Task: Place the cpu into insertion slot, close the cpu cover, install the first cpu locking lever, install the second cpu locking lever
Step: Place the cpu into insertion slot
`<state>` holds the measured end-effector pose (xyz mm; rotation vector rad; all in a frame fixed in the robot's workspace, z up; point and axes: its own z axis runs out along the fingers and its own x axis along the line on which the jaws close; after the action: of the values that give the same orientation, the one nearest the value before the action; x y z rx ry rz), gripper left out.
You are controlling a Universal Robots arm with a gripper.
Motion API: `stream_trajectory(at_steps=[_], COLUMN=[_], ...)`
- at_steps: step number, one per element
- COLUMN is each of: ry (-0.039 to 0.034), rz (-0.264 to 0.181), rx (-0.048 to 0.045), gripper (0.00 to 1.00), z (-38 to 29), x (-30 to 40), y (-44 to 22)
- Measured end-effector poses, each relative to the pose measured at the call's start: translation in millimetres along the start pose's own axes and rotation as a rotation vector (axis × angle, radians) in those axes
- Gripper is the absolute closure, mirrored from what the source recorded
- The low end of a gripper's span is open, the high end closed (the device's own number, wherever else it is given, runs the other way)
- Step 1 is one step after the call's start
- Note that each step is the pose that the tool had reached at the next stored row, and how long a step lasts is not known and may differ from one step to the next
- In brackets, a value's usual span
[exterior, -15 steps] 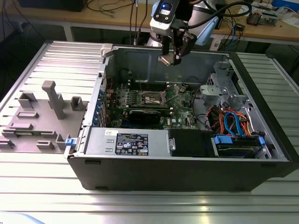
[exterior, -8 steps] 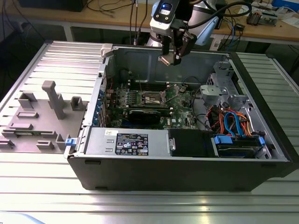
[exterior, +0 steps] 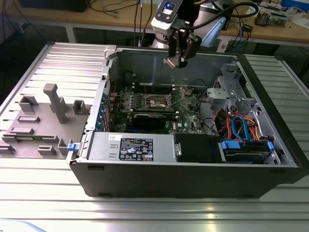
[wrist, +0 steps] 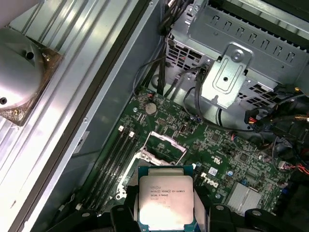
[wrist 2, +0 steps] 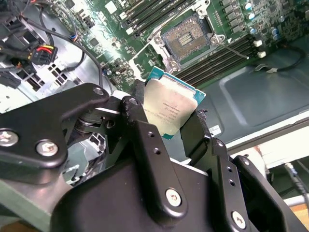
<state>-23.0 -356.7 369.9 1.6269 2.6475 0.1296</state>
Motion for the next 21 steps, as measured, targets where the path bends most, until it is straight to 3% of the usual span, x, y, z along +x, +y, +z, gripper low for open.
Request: stream_trajectory(at_steps=[12,16,20,21], ry=[-0.0005,-0.0056,-0.0142,-0.0147], rz=[0.006,0.06,0.157,0.164], rx=[-0.0002,-0.0009,-0.0024,-0.0025], gripper=[0.46,0.46,0.46,0.46], z=[0.0,0.3,0.6,0.6], x=[0.0,0.0,0.0,0.0], y=[0.0,0.0,-0.1,-0.1])
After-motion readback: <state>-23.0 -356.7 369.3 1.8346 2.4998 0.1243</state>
